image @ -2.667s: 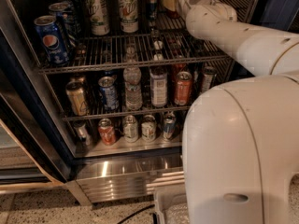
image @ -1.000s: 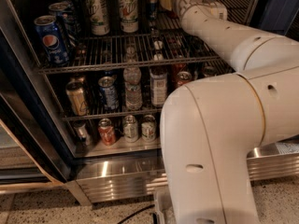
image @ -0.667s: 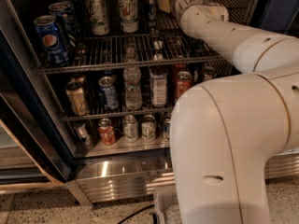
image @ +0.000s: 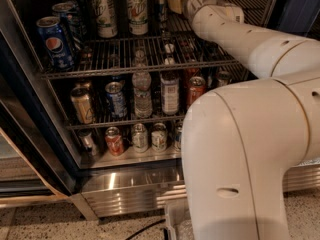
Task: Pick coke can from top shelf of fridge
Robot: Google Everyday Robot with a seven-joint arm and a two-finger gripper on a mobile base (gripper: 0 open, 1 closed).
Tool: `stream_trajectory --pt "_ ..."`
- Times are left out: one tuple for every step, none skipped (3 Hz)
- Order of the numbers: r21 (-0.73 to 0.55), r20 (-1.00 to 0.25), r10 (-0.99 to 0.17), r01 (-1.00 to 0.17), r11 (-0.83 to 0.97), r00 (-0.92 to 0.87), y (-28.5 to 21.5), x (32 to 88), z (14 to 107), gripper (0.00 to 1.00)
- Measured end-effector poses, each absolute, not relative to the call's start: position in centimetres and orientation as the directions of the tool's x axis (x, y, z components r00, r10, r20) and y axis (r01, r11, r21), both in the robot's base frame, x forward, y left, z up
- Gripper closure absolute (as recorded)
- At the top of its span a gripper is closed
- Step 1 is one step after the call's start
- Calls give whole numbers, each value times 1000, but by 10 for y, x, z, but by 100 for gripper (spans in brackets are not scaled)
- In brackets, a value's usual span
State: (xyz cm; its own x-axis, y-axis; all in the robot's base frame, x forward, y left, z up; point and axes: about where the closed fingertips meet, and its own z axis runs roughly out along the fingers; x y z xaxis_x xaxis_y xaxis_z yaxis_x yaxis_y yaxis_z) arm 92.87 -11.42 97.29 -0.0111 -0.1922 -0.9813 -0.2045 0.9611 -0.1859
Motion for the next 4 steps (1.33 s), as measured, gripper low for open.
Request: stream_trajectory --pt "-186 -981 -192 -205 961 -11 -114 929 973 41" --pt "-186 -981 -192 -205 961 -11 -114 929 973 40" --pt "-186 -981 -192 -205 961 -11 -114 929 973 37" --pt "-186 -981 -192 -205 961 -11 -114 929 973 34"
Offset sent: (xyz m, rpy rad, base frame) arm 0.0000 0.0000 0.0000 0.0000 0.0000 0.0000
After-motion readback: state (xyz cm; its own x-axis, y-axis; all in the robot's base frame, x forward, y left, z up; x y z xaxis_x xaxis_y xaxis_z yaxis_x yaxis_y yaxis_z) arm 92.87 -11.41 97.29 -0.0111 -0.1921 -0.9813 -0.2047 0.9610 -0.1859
